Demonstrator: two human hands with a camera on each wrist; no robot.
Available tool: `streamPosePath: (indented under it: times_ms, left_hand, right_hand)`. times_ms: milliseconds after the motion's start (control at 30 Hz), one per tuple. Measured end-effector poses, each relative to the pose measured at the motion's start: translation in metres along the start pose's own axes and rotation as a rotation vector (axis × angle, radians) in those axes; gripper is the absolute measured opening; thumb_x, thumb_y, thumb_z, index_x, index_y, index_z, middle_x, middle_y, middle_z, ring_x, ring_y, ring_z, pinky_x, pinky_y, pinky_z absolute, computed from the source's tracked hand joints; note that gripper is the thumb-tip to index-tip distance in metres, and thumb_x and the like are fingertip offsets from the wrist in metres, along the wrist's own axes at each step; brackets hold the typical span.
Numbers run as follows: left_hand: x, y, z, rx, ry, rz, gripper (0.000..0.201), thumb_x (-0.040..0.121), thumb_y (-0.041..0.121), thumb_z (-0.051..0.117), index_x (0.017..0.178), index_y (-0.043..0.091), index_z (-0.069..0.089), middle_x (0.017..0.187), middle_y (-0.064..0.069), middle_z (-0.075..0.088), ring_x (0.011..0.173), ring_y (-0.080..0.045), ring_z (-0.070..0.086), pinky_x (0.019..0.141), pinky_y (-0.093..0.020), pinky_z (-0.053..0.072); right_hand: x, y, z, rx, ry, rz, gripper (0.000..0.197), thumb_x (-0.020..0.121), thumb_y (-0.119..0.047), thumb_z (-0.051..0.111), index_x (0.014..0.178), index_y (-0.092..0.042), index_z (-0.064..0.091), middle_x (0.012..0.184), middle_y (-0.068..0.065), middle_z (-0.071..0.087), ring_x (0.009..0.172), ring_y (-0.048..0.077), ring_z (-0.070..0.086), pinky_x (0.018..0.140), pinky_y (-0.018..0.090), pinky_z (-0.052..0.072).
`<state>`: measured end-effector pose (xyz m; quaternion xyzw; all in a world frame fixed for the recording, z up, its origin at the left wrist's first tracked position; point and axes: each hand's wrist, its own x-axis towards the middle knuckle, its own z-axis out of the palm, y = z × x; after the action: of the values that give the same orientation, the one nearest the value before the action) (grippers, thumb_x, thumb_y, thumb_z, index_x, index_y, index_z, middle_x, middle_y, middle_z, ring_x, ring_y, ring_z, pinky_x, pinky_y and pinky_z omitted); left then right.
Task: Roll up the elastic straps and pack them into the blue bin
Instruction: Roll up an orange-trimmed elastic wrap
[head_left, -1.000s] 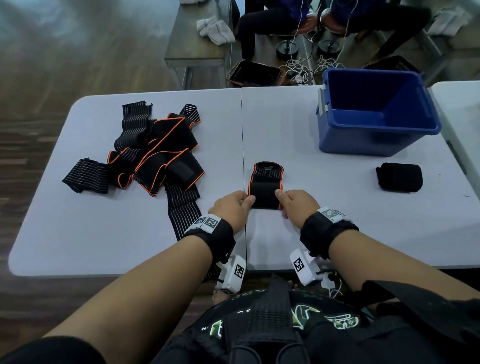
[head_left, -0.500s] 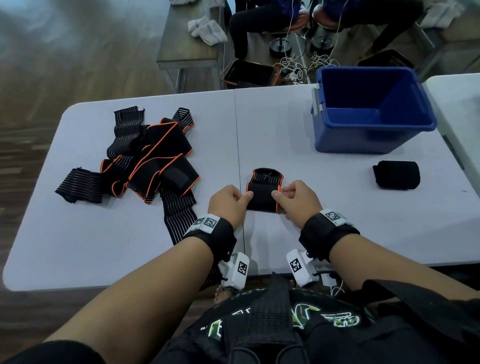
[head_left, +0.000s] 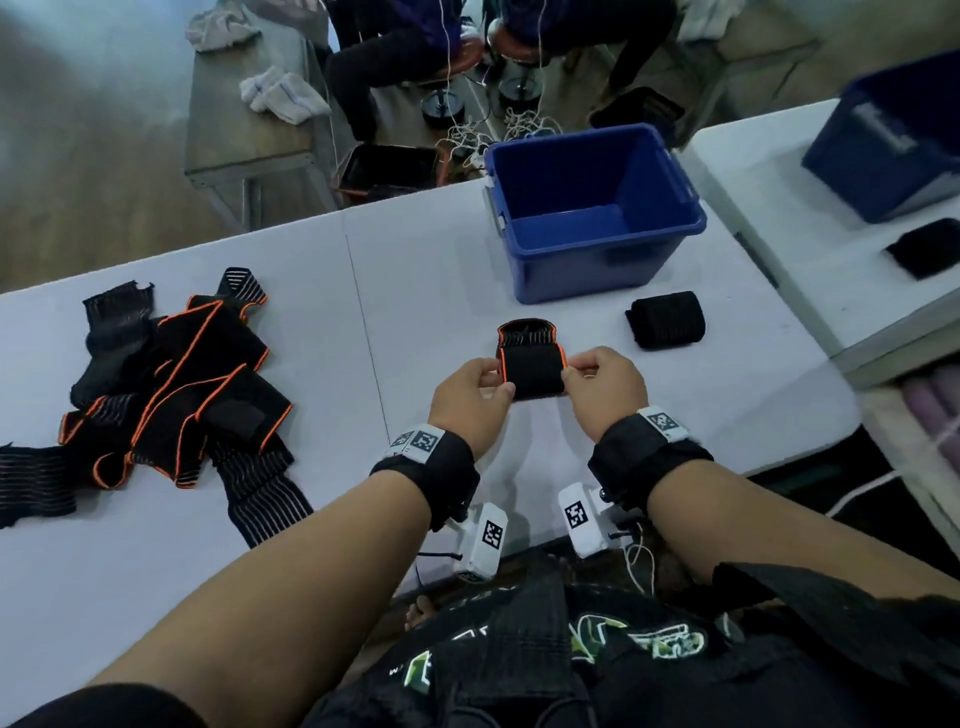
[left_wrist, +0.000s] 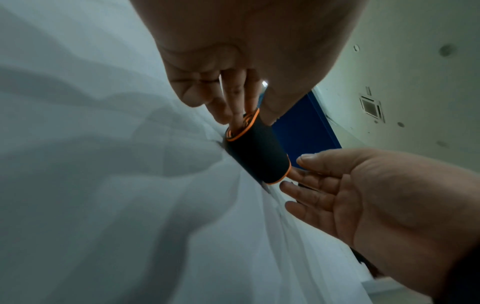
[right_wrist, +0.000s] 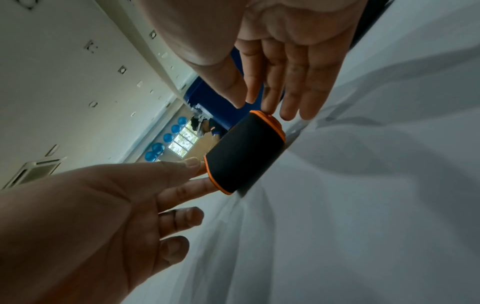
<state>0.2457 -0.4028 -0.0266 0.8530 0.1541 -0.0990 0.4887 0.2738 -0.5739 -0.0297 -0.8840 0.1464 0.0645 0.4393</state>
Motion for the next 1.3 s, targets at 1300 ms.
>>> streamPosePath:
  times_ms: [1300]
  left_hand:
    - [-0.198,-0.134,-0.082,0.616,0.23,-0.474,0.088,0.065,0.05,0.083,0.143,0.033,0.048,0.156,0.001,0.035,0.139,-0.03,0.037,0.116,-0.045,0.036]
  right_hand:
    - [-0.076,-0.059,0.088,-0.446,-1.015,-0.748,0.007,0.091,-0.028,0.061,0.095,-0.022,0.062,0.093,-0.005,0.06,0.087,0.015,0.056,0.069,0.022,0.039]
